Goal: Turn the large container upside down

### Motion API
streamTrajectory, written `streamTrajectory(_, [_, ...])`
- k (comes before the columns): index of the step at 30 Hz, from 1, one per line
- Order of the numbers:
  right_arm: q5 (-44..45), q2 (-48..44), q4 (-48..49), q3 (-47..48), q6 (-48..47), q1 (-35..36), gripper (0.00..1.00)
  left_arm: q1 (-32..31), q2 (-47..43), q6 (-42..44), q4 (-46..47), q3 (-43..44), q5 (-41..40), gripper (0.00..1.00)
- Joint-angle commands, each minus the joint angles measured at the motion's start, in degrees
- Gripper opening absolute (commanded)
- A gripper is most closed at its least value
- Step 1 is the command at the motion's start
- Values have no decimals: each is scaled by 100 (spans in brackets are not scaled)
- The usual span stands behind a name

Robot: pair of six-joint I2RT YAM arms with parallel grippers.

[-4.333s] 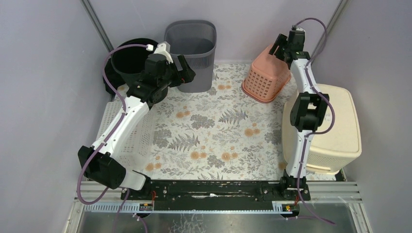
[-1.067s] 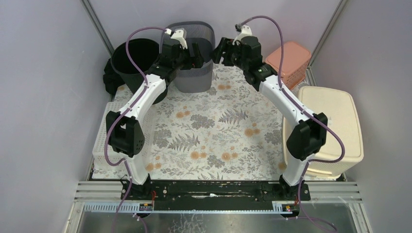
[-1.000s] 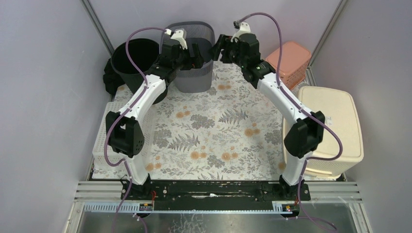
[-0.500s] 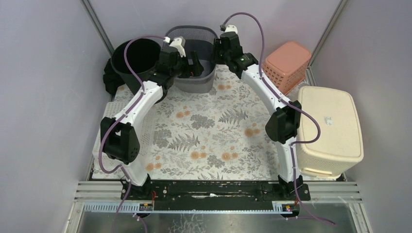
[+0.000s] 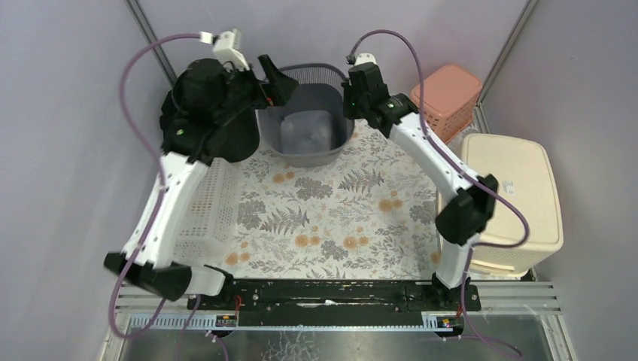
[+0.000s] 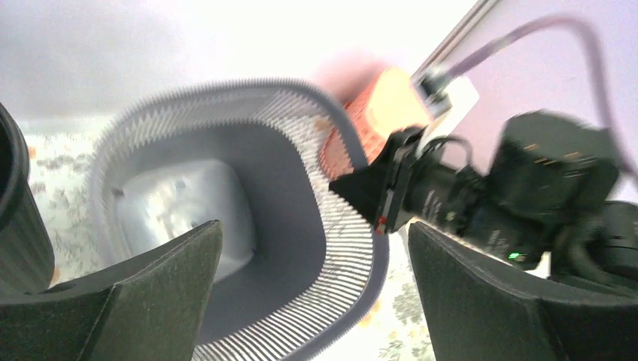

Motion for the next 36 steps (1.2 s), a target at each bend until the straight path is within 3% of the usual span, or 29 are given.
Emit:
streamTrajectory(1, [-101,-1639,86,-1105,-113,28,0,-12,-586,-158,-597,344,307,100])
streamTrajectory(6, [69,-3222,259,-3021,63,104,0,-13,-1049,-227,-956,-60,410,100])
streamTrajectory(12, [479,-4371,76,-3918,242,105,0,-88,-1524,-232,-1388,-820,518,100])
streamTrajectory(19, [536,-4836,623,-4377,336,108,0,-538,-1586,-284,-1436,-1192,283,100])
streamTrajectory(27, [642,-5552,1860,-6312,645,113,0,-841,-1511,-495,-1055,-1422,121,100])
streamTrajectory(33, [499,-5973,2640,-7374,798,165,1,-1528,-1706,-657,-763,-2445,-362,100])
streamTrajectory(36, [170,-5859,2712,-7441,690,170,7,-1846,-1794,-789,-621,-2972,-616,100])
